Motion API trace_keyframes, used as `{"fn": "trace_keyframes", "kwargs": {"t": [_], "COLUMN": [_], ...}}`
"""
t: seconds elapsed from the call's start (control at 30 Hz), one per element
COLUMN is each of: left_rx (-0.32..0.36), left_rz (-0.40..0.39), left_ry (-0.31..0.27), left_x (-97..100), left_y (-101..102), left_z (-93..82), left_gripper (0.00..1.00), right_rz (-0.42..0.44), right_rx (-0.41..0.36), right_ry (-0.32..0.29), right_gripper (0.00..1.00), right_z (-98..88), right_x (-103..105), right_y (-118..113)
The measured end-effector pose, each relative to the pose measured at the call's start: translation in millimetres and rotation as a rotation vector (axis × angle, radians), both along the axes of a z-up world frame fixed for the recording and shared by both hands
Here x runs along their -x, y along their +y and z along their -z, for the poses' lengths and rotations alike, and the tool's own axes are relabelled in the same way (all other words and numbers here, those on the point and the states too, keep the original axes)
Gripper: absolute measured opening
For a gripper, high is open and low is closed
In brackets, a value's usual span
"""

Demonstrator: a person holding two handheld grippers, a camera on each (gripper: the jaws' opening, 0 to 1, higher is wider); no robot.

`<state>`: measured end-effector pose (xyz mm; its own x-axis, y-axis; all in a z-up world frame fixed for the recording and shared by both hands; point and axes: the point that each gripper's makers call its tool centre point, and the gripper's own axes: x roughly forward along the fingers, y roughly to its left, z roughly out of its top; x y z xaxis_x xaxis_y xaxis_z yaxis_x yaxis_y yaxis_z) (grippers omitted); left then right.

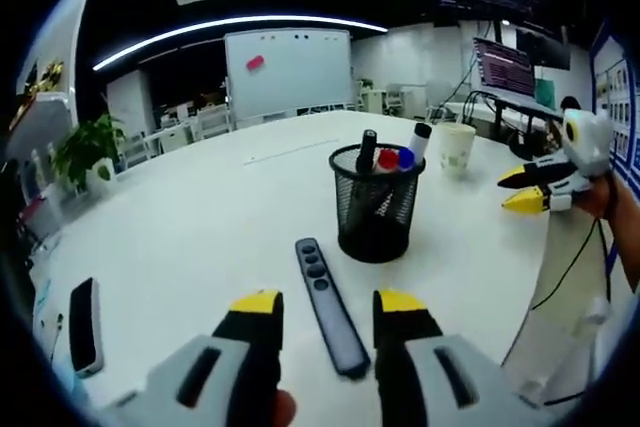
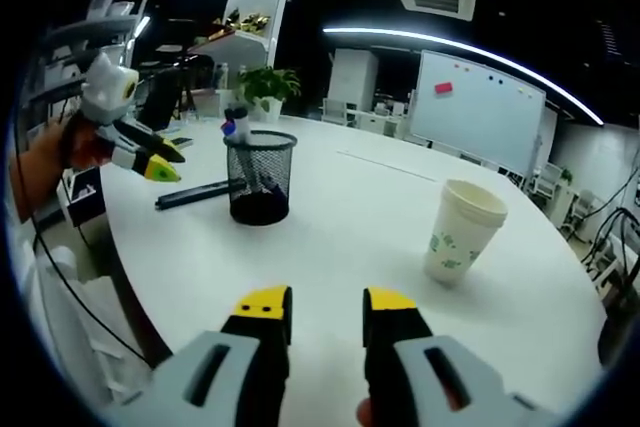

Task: Place the scattered laser pointers and whiteboard markers into the pen holder and stack the scattered paper cups together

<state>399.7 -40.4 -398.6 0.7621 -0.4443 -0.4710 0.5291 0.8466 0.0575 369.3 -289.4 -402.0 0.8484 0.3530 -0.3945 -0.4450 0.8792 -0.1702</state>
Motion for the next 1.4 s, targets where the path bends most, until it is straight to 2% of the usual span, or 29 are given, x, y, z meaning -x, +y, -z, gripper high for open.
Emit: {"fn": "trace_keyframes", "kwargs": {"t": [0.47,0.73,0.87,1.4], "left_rx": [0.028,0.037,0.036,0.043], "left_rz": [-0.007,-0.025,-0.038,-0.053], "left_ry": [0.065,0.086,0.117,0.127], "left_x": [10.6,9.7,11.4,14.7], "left_y": [-5.1,-0.8,0.8,-0.5], "left_z": [17.8,22.1,29.4,37.4], "left_gripper": [0.34,0.34,0.34,0.32], "right_rz": [-0.002,-0.002,-0.005,-0.006], "right_rx": [0.002,0.003,0.005,0.005], "right_ry": [0.006,0.010,0.013,0.012], "right_gripper": [0.29,0.29,0.29,0.29], "right_z": [1.2,2.1,2.9,4.5], "right_x": [0.8,0.8,0.7,-1.0], "right_y": [0.8,0.4,1.2,1.9]}}
